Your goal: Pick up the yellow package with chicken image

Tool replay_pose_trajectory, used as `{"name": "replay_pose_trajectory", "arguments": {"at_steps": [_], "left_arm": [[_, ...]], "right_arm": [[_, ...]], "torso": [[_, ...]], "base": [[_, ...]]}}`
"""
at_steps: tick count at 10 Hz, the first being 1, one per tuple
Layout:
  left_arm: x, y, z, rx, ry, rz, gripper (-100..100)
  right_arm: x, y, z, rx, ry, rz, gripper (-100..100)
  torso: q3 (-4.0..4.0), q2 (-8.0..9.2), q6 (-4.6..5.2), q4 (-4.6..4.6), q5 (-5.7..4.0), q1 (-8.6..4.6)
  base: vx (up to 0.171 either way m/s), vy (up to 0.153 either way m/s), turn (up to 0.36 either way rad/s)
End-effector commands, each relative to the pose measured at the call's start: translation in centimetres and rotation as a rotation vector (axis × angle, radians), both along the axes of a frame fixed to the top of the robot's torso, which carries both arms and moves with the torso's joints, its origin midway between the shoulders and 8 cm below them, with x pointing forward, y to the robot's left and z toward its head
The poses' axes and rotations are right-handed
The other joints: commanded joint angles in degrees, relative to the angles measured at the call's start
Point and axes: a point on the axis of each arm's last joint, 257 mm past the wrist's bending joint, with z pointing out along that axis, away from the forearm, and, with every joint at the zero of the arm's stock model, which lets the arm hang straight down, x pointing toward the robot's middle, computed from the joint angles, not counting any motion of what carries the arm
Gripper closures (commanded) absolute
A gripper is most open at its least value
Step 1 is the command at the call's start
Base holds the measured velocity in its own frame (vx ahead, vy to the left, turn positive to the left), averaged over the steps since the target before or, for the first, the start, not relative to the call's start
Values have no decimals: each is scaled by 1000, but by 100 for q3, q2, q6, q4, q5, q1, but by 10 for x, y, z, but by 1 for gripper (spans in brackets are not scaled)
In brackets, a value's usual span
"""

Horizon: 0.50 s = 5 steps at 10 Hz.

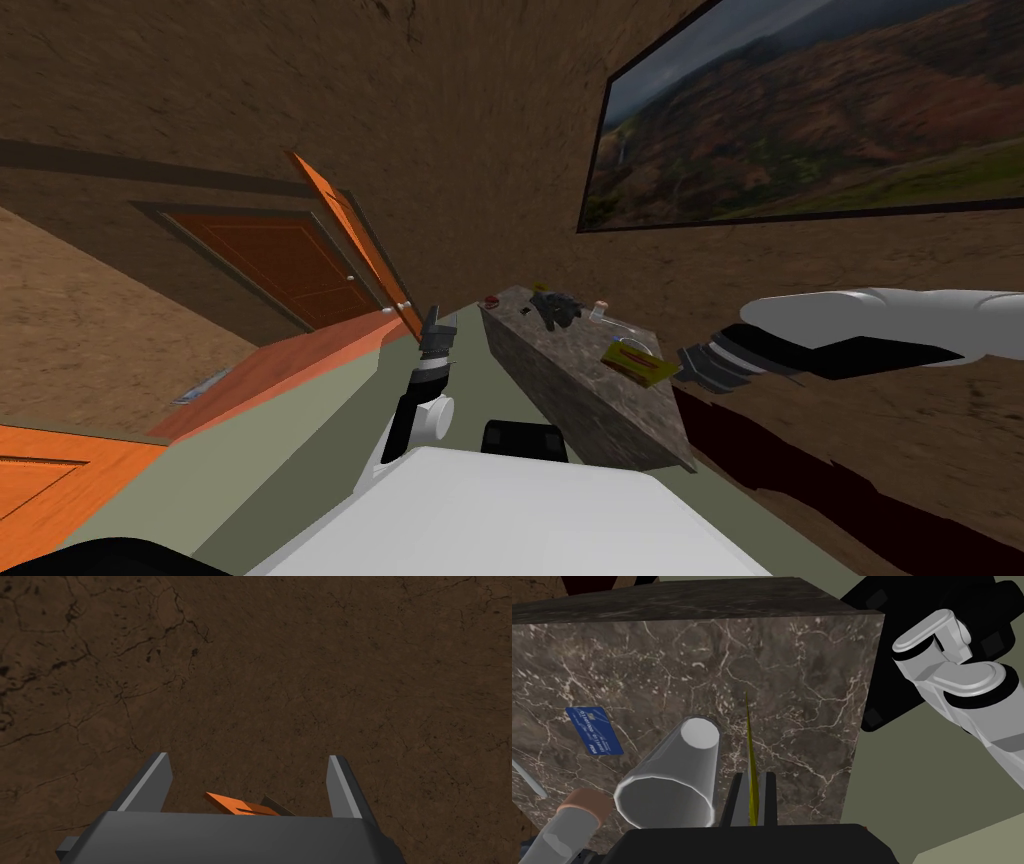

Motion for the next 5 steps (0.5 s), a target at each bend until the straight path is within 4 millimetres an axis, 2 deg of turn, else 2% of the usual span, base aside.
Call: {"name": "replay_pose_trajectory", "arguments": {"at_steps": [1, 3, 4, 5], "left_arm": [[0, 0, 0, 0, 0, 0, 0], [0, 0, 0, 0, 0, 0, 0], [0, 0, 0, 0, 0, 0, 0], [0, 0, 0, 0, 0, 0, 0]], "right_arm": [[7, 2, 7, -2, -5, -17, 100], [16, 6, 17, -2, -4, -43, 100], [16, 6, 14, -4, -8, -32, 100], [17, 6, 15, -4, -10, -35, 0]], "torso": [[0, 0, 0, 0, 0, 0], [6, 11, 1, 1, -5, -15], [10, 20, 6, 1, -7, -21], [7, 14, 13, -1, -10, -16]], "base": [[-55, -65, 219], [-68, -71, 166], [-36, -36, 36], [-4, -5, -5]]}}
